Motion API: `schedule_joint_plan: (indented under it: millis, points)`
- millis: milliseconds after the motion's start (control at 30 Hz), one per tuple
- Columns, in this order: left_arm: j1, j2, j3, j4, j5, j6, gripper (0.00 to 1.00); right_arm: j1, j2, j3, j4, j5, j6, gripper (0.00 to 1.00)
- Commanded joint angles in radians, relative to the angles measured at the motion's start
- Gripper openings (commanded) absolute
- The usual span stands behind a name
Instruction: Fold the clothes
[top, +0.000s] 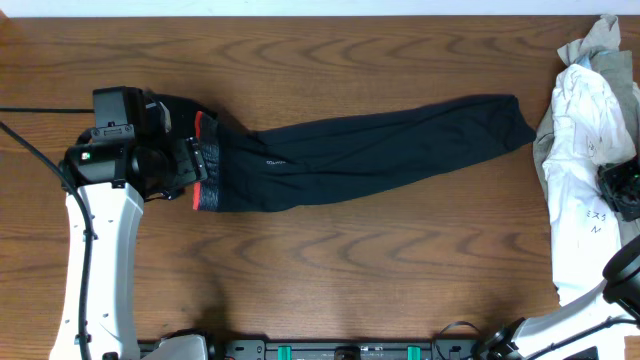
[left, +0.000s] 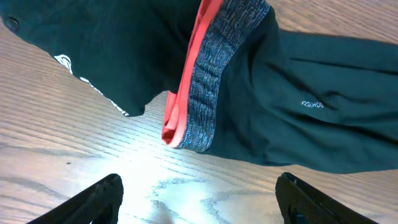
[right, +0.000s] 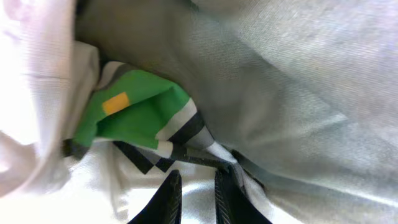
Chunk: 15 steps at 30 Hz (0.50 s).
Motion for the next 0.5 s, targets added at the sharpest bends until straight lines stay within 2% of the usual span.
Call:
schedule_joint_plan:
  millis: [0,133,200,267,400,467]
  points:
    - [0.005,-0.008,0.023,-0.006,0.003,0.013,0.80,-0.001,-0.095,0.001,0.035,-0.135,-0.037,0.18]
    - [0.005,-0.008,0.023,-0.005,0.003,0.013,0.80,0.062,-0.164,0.001,0.131,-0.472,-0.127,0.19]
    - [0.005,-0.008,0.023,-0.003,0.003,0.013,0.80,0.127,-0.176,0.001,0.162,-0.572,-0.184,0.31]
    - [0.005,-0.008,0.023,-0.001,0.003,0.013,0.80,0.198,-0.172,0.001,0.163,-0.550,-0.226,0.40]
    - [0.005,-0.008,0.023,-0.002,0.003,0.013,0.80,0.342,-0.124,0.001,0.199,-0.372,-0.251,0.67]
    - [0.005,-0.008,0.023,-0.002,0.003,0.013,0.80,0.388,-0.095,0.001,0.241,-0.270,-0.251,0.73]
